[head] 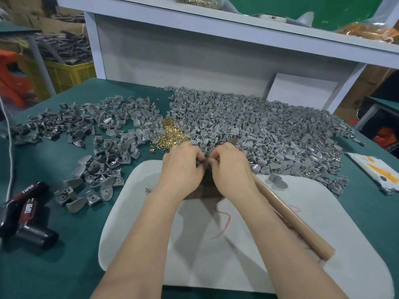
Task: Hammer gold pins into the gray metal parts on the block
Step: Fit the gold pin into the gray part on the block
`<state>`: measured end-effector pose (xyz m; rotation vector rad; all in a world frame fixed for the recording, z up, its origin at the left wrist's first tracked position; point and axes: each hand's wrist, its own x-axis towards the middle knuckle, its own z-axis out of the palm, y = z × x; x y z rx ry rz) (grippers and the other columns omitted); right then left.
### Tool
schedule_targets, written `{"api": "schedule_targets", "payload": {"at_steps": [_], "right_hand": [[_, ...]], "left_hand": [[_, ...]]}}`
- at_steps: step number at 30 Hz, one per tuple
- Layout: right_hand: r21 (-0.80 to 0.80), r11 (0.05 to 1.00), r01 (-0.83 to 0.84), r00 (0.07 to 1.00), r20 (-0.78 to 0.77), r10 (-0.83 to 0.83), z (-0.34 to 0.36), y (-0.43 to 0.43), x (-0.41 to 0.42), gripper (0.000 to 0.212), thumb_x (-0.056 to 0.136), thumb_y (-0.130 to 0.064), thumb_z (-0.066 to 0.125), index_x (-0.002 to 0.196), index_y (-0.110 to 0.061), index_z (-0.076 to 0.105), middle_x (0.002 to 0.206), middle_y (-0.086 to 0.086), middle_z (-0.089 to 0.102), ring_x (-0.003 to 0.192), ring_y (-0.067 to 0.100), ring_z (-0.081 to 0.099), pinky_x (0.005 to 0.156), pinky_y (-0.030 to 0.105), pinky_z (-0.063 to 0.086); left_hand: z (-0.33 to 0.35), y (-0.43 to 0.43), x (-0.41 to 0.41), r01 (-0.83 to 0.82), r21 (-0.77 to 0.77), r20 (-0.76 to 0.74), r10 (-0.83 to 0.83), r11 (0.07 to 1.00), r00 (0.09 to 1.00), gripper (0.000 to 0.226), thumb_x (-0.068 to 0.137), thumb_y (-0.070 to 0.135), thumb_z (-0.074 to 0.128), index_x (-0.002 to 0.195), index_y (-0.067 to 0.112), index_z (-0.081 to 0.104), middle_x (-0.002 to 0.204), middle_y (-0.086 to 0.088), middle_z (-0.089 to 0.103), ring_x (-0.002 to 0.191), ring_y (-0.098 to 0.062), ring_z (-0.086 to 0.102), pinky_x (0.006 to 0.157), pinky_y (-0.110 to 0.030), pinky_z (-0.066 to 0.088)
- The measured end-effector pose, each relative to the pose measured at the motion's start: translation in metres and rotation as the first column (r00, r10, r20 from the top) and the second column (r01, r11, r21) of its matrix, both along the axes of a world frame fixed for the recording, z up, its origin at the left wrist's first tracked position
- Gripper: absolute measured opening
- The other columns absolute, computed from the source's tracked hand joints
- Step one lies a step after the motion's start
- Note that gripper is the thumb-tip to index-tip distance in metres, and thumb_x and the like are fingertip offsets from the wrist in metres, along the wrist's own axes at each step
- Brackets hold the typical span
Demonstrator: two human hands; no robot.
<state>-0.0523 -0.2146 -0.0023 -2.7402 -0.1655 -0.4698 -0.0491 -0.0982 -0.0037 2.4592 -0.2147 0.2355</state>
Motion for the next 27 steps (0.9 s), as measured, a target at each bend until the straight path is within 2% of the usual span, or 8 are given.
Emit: {"api": "schedule_targets", "payload": {"at_steps": [5,10,18,23,25,27], "right_hand": [[-0.086,0.996,0.019,0.997,0.081,-0.012,-0.0067,0.0041,-0.0041,0.010,0.090,-0.007,0.049,0.094,-0.010,0.058,0.103,0.005,0.053,0.098,0.024,0.051,0.082,0.031,0.035],[-0.123,0.992,0.014,0.995,0.105,-0.001,-0.0072,0.0061,-0.0062,0.011,0.089,-0.003,0.049,0.094,-0.010,0.056,0.104,0.006,0.052,0.098,0.025,0.049,0.079,0.029,0.031],[-0.180,0.984,0.008,0.993,0.117,0.013,-0.0046,0.0078,-0.0062,0.015,0.093,-0.006,0.045,0.103,-0.010,0.056,0.111,0.006,0.051,0.102,0.024,0.049,0.082,0.028,0.032],[-0.186,0.983,-0.003,0.990,0.135,0.028,-0.0044,0.0074,-0.0059,0.018,0.091,-0.003,0.045,0.103,-0.008,0.057,0.109,0.008,0.052,0.100,0.025,0.049,0.081,0.029,0.033],[-0.141,0.990,-0.013,0.992,0.125,0.031,-0.0071,0.0057,-0.0041,0.016,0.091,-0.005,0.047,0.100,-0.009,0.060,0.106,0.007,0.053,0.098,0.024,0.050,0.081,0.029,0.033],[0.063,0.998,-0.024,0.997,0.070,0.020,-0.0075,-0.0003,-0.0012,0.014,0.091,-0.008,0.052,0.094,-0.009,0.066,0.101,0.005,0.057,0.095,0.022,0.054,0.084,0.028,0.037]], "left_hand": [[0.0005,-0.0013,-0.0004,-0.016,-0.002,0.007,0.016,1.000,1.000,0.006,0.087,0.028,0.064,0.088,0.022,0.067,0.102,0.001,0.057,0.105,-0.025,0.053,0.091,-0.040,0.042],[0.0003,-0.0013,-0.0008,-0.013,0.001,0.013,0.013,1.000,1.000,0.007,0.087,0.027,0.064,0.090,0.020,0.067,0.105,0.000,0.058,0.106,-0.025,0.053,0.090,-0.040,0.042],[0.0032,-0.0015,-0.0026,-0.001,0.032,0.013,0.000,0.999,1.000,0.012,0.088,0.022,0.059,0.094,0.017,0.069,0.110,-0.003,0.058,0.109,-0.027,0.050,0.091,-0.040,0.041],[0.0033,-0.0021,-0.0029,0.017,0.040,0.027,-0.018,0.999,0.999,0.012,0.088,0.019,0.059,0.094,0.015,0.069,0.108,-0.004,0.058,0.108,-0.029,0.050,0.089,-0.041,0.041],[0.0029,-0.0010,-0.0024,0.012,0.001,0.017,-0.012,1.000,1.000,0.009,0.088,0.021,0.061,0.090,0.016,0.069,0.106,-0.003,0.059,0.107,-0.027,0.052,0.089,-0.041,0.042],[0.0031,0.0001,-0.0022,0.002,-0.043,0.000,-0.002,0.999,1.000,0.005,0.087,0.024,0.065,0.083,0.021,0.066,0.101,0.000,0.058,0.106,-0.025,0.054,0.091,-0.042,0.043]]}}
